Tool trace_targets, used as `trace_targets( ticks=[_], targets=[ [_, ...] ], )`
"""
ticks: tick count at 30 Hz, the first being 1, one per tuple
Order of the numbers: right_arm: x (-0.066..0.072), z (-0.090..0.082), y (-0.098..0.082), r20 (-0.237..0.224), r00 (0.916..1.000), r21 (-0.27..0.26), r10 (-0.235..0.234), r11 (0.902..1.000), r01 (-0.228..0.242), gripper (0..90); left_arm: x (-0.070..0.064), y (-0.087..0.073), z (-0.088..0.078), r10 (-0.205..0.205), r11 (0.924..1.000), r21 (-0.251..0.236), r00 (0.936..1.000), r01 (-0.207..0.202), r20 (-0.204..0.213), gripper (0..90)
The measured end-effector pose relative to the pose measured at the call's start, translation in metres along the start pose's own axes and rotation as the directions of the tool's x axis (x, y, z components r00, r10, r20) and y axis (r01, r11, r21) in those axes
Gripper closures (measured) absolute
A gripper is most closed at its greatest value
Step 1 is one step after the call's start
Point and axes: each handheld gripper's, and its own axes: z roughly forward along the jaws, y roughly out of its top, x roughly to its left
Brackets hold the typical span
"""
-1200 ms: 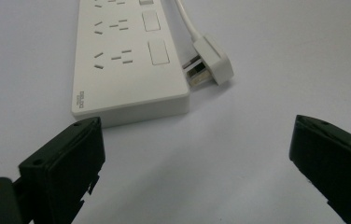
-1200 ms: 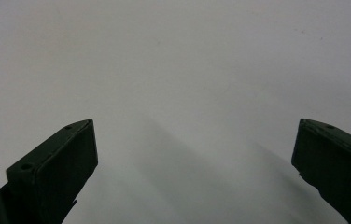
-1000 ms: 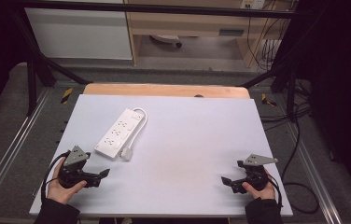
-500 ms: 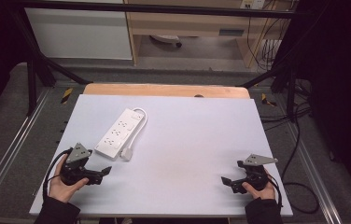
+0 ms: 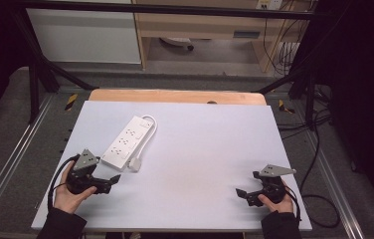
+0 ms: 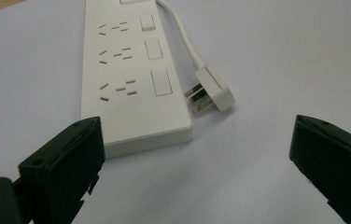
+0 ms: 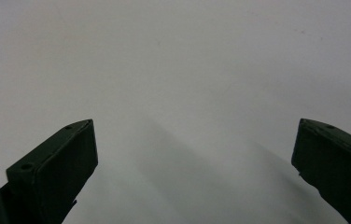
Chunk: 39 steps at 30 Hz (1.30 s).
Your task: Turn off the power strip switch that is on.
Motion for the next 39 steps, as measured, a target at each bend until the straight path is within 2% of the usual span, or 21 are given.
trace_targets(
  ticks=[39],
  targets=[
    [0.000, 0.001, 0.000, 0.001, 1.0000, 0.001, -0.003, 1.0000, 0.003, 0.8, 0.005, 0.024, 0.018, -0.004, 1.0000, 0.004, 0.9999, 0.004, -0.014, 3.2]
  ],
)
